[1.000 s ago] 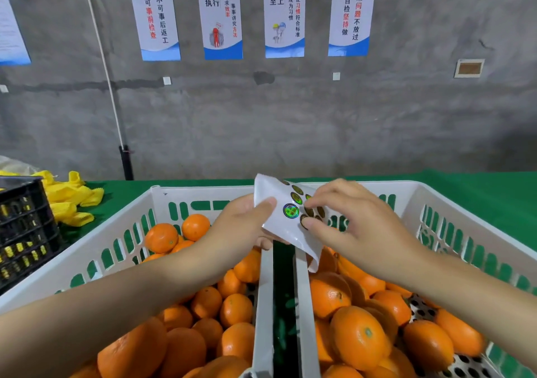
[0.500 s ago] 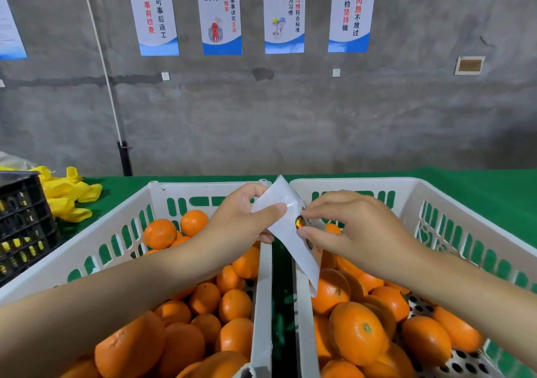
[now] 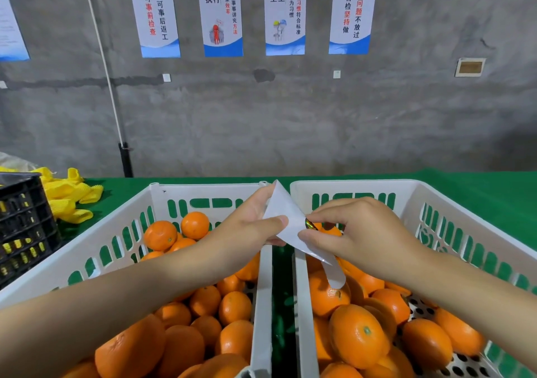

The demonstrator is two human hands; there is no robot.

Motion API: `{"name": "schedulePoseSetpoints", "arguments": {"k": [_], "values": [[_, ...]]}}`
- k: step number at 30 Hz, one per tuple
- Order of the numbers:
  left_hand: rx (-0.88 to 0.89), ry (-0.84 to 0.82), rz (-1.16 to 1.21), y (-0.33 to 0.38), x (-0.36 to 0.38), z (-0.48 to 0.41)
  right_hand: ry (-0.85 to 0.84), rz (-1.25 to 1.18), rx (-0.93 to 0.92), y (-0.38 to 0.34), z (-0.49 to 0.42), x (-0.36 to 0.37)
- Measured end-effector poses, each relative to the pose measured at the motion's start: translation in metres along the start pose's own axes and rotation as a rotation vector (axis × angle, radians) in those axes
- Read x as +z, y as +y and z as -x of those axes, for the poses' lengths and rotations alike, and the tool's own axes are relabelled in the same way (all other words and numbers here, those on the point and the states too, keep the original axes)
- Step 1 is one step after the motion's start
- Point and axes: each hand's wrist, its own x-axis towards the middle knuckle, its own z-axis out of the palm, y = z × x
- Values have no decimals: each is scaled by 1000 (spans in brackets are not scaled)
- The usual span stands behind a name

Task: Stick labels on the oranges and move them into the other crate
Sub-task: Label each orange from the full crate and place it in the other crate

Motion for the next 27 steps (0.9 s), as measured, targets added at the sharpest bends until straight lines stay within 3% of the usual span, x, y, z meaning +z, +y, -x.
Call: {"name": "schedulePoseSetpoints", "arguments": {"k": [10,21,27], "values": [[50,12,-85,-6,-3,-2,-98,0,-15,5,-2,2],[-13,15,50,3,-1,0,-120,91,-38,1,-3,-3],[-56,-38,197,11,3,3,-205,288,-138,4,-5,-5]]}}
